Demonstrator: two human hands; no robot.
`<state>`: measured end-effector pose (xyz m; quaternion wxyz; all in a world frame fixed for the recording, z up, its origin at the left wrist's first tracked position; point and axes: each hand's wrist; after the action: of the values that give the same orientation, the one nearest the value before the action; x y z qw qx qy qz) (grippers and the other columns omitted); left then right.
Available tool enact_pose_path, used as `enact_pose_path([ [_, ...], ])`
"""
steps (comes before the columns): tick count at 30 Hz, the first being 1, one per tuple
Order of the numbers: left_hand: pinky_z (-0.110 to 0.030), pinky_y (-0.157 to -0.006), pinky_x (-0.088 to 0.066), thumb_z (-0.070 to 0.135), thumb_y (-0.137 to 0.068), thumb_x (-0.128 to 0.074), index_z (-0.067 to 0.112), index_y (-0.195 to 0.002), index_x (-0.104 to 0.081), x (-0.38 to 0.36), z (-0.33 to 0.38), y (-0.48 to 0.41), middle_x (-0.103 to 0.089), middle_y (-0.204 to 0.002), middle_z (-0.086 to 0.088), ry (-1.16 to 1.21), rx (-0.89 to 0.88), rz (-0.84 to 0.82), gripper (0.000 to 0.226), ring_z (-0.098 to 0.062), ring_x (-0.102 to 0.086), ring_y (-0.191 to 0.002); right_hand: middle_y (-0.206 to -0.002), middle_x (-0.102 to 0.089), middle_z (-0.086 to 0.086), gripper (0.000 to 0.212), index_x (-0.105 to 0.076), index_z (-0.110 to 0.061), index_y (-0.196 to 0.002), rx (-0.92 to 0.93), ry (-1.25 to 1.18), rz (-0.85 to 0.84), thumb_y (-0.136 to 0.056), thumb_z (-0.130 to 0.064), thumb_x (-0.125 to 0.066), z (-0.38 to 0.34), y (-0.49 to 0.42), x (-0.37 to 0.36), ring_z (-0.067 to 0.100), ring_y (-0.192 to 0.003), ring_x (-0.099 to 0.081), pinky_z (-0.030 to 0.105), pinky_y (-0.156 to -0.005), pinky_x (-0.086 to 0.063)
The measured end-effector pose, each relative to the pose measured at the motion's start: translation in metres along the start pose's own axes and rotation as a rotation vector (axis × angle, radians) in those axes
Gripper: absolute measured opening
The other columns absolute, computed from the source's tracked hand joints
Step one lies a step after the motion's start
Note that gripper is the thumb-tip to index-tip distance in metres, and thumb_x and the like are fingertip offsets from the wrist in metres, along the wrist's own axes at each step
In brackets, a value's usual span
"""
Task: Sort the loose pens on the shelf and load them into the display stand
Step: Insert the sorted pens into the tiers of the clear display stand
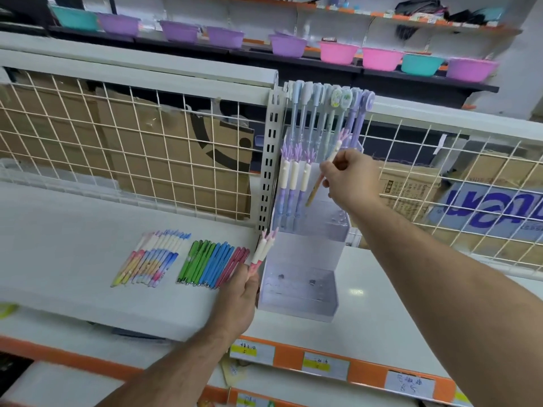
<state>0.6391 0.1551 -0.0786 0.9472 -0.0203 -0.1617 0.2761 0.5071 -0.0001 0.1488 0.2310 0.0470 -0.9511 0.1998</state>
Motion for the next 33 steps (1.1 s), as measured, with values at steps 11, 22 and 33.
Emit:
enact_pose_path([
  [11, -0.036, -0.064, -0.042, 0.027, -0.103, -0.050, 0.028, -0.095, -0.063, 0.003, -0.007, 0.001, -0.055, -0.080, -0.011, 0.128, 0.017, -0.008, 0.015, -0.013, -0.049, -0.070, -0.073, -0.072, 0.008, 0.021, -0.066, -0.013, -0.073, -0.029, 0.227, -0.143, -0.093, -0.018, -0.068, 0.011, -0.001, -0.022, 0.029, -0.075, -0.072, 0.046, -0.071, -0.062],
  [22, -0.039, -0.060, -0.037, 0.047, -0.087, -0.049, 0.037, -0.094, -0.069, 0.005, -0.007, -0.001, -0.047, -0.069, 0.007, 0.271, 0.047, -0.016, 0.022, -0.018, -0.042, -0.067, -0.068, -0.065, -0.011, 0.017, -0.067, -0.016, -0.073, -0.058, 0.179, -0.034, -0.089, -0.015, -0.061, 0.032, 0.078, -0.026, 0.006, -0.063, -0.060, 0.017, -0.051, -0.043],
  [33, -0.050, -0.064, -0.044, 0.025, -0.099, -0.046, 0.025, -0.087, -0.065, 0.006, -0.004, 0.000, -0.056, -0.077, -0.010, 0.295, 0.005, -0.075, 0.022, -0.024, -0.051, -0.072, -0.068, -0.068, 0.009, 0.019, -0.063, -0.006, -0.074, -0.151, 0.016, -0.411, -0.088, -0.016, -0.071, 0.043, 0.135, -0.084, 0.026, -0.069, -0.072, 0.037, -0.058, -0.056],
])
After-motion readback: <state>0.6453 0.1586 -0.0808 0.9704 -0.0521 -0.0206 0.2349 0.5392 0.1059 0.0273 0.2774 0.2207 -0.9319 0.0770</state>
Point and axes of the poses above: each hand's wrist, its own y-axis away from the middle knuckle, its own x-axis out of the back of the hand, z = x × y
